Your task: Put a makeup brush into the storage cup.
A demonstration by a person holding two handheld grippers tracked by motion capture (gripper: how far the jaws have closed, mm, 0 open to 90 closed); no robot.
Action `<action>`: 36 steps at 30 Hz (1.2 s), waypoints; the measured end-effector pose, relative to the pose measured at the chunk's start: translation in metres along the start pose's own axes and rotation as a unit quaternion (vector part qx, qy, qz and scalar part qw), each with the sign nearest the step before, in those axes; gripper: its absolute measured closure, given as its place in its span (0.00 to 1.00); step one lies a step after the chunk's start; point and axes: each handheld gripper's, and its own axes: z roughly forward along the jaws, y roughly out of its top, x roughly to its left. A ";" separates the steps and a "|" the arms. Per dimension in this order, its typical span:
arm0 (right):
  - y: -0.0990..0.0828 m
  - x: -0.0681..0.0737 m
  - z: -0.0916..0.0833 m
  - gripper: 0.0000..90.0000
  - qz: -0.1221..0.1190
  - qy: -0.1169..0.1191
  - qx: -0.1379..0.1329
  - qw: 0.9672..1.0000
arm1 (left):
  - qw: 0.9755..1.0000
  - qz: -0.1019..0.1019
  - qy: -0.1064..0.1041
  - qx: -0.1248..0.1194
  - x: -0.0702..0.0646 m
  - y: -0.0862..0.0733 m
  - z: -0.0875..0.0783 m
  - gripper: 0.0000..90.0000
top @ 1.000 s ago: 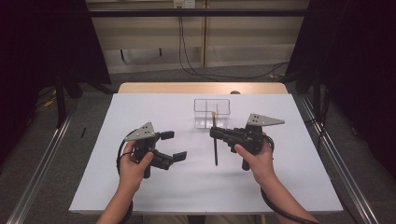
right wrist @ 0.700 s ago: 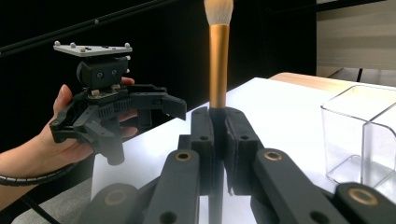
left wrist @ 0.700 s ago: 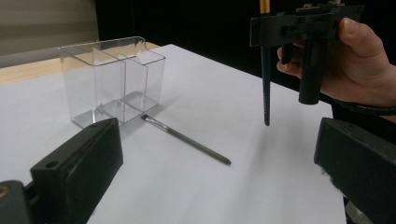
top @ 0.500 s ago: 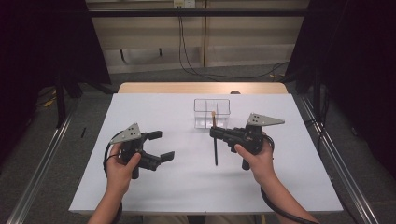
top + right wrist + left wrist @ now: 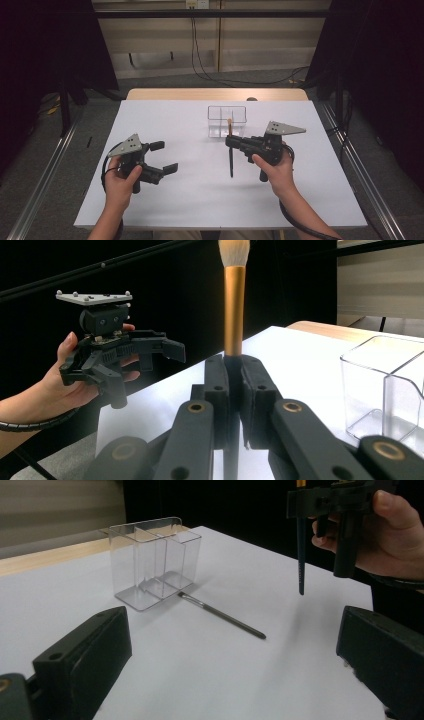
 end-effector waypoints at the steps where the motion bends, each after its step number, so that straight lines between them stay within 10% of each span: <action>1: 0.000 0.000 0.000 0.93 0.000 -0.001 0.000 1.000 | 1.000 0.000 0.003 0.000 0.001 0.000 -0.001 0.01; 36: 0.001 -0.003 0.001 0.93 -0.005 0.000 -0.001 1.000 | 0.998 0.011 0.069 0.007 0.022 -0.020 -0.055 0.01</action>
